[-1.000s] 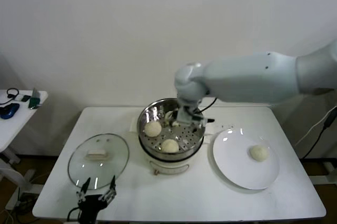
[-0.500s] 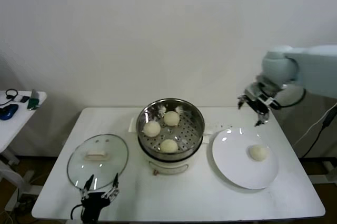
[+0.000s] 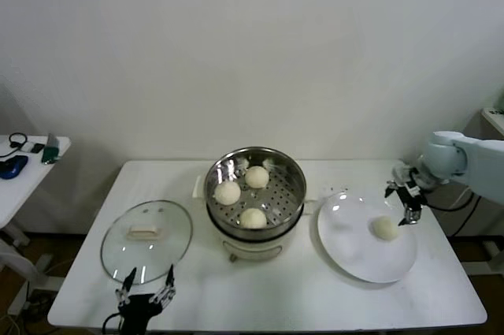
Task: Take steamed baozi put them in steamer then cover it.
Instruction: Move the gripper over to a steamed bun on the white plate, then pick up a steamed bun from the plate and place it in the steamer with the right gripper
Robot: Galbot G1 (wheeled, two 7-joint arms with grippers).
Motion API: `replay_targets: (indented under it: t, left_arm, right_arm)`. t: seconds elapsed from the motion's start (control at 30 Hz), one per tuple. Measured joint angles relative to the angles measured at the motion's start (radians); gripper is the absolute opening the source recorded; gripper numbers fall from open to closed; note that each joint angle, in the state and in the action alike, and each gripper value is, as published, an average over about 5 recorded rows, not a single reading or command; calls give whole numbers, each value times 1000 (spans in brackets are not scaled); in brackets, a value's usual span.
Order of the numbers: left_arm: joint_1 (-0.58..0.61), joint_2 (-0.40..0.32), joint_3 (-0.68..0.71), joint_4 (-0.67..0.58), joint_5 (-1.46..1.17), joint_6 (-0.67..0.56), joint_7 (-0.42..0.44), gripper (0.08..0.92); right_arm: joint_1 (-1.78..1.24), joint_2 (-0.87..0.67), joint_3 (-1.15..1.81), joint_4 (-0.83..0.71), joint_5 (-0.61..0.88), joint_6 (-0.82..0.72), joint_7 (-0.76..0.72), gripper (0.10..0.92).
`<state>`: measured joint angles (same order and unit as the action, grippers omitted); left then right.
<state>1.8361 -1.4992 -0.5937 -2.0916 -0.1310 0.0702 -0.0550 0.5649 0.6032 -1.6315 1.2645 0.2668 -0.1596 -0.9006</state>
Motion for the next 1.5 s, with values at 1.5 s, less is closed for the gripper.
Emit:
replay_targets:
  t: [1.5]
  left_arm:
    - [-1, -3, 5, 1, 10, 9, -6, 823]
  right_arm:
    - [-53, 71, 102, -79, 82, -25, -5, 704]
